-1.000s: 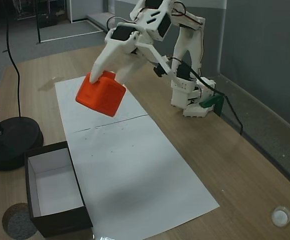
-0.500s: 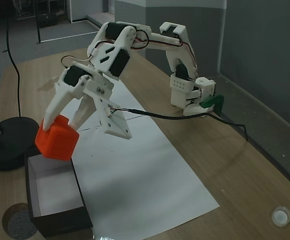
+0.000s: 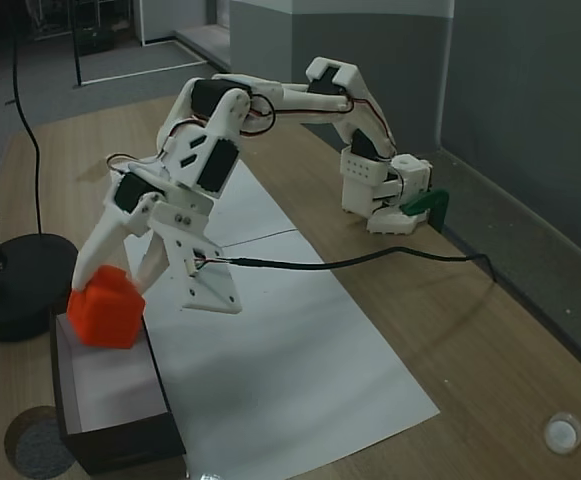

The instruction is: Grab a orange square and put it in the box.

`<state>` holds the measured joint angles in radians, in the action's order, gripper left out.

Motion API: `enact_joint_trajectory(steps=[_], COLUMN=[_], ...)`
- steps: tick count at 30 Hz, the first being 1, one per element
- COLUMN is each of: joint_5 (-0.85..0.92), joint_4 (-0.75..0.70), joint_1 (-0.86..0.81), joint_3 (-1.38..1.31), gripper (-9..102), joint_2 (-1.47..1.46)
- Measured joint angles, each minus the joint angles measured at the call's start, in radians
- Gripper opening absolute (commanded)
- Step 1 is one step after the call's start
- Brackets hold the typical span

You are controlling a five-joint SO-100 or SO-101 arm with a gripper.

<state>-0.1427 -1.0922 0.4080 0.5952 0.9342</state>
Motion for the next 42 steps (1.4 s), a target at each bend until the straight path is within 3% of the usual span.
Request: enact_joint_trajectory(steps=[6,11,22,33,37,42], joint_5=[-0.023,-0.023,-0.023,-0.023,-0.023,0.003], joint_4=[-0.028,-0.138,-0.632,-0.635,-0.629,-0.505], joint_1=[-0.002,-0.002,-0.120,-0.466,-0.468,-0.468], joint_3=[-0.012,-0.012,-0.015,0.419,0.660,0.946], gripper=[25,0,0,0,0,0], joint_2=[0.000,0.038,0.724,1.542,1.772,2.037])
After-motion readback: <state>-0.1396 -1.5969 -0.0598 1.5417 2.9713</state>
